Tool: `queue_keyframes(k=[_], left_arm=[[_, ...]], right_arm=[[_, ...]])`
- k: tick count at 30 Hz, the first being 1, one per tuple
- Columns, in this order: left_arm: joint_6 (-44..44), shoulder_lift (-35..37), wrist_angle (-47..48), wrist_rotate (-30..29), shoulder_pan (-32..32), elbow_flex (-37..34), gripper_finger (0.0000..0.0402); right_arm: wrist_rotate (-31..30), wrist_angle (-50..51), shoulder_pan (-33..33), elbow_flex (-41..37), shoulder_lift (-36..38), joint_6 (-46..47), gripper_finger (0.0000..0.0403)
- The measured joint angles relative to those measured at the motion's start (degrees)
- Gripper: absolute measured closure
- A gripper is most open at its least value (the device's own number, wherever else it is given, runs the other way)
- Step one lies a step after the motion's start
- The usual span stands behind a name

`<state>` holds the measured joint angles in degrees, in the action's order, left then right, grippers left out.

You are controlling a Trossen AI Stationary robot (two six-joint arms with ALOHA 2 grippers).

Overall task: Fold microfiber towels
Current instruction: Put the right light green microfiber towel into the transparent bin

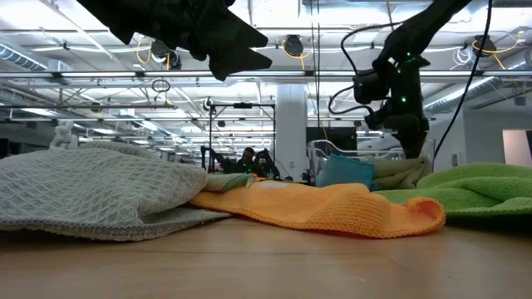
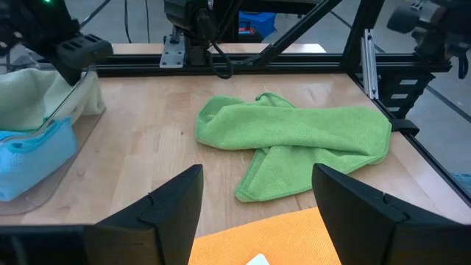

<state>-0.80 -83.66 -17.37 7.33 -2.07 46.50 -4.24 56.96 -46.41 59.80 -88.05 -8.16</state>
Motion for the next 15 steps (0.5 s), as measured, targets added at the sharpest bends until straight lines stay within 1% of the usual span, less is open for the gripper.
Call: queue_keyframes(k=[5,10,15], left_arm=[[0.31,0.0,-0.37,0.0,0.0,0.0,0.0144],[0.28,0.0,-0.92,0.0,0.0,0.0,0.0144],[-0.37,0.0,-0.88,0.0,0.0,0.0,0.0144]], right_arm=[[-0.06,-3.16,0.02,-2.64,0.0,0.0,0.0397],[-0.41,-8.4,0.02,-5.26,-0.02,0.86,0.0397],[-4.61,-8.05,0.02,-4.63,0.24,0.71,0.0397]])
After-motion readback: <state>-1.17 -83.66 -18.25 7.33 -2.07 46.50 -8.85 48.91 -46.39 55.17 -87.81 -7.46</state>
